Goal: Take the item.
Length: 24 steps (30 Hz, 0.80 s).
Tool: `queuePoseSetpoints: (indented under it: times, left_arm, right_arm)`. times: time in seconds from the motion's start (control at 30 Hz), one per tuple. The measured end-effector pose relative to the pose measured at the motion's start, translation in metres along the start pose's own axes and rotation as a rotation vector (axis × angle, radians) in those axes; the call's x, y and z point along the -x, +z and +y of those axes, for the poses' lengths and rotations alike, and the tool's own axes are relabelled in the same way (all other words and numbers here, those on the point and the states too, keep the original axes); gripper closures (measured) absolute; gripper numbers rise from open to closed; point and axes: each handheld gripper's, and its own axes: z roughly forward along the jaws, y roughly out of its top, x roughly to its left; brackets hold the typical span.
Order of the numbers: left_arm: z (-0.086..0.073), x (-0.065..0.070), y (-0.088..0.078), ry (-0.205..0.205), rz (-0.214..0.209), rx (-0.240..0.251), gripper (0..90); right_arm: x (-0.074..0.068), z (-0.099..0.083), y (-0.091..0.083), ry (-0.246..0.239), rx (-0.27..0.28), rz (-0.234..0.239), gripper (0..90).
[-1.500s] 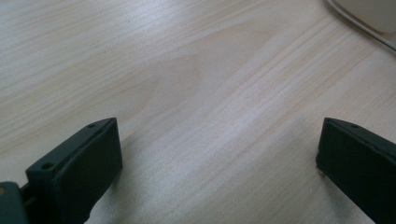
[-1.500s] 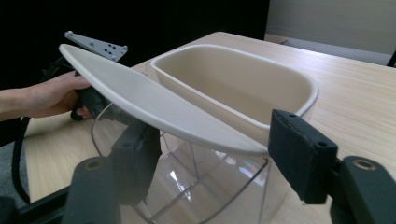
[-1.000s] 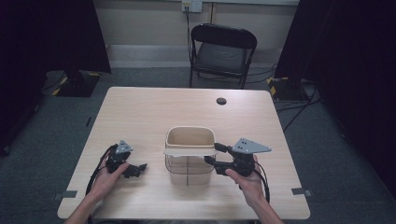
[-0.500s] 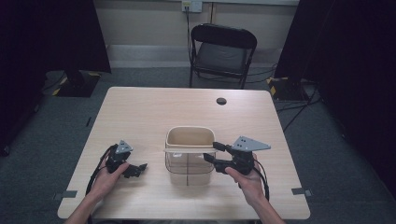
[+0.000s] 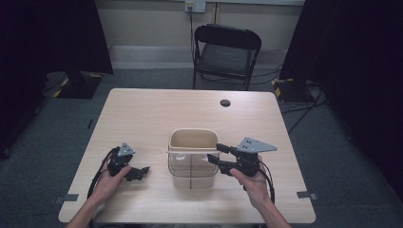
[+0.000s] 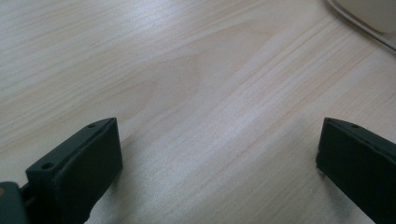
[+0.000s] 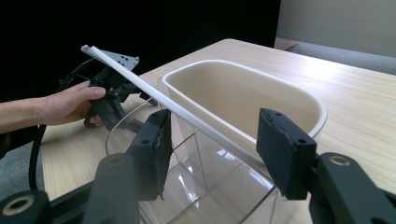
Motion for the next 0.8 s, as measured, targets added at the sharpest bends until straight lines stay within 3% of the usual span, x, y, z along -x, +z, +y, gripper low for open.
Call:
queuePoseSetpoints:
  times: [0.8]
  left_arm:
    - [0.0, -0.0001, -0.0001, 0.001, 0.0, 0.0, 0.0]
  right_arm:
    - [0.0033, 0.0069, -0.0018, -0.005, 0.01, 0.002, 52.0]
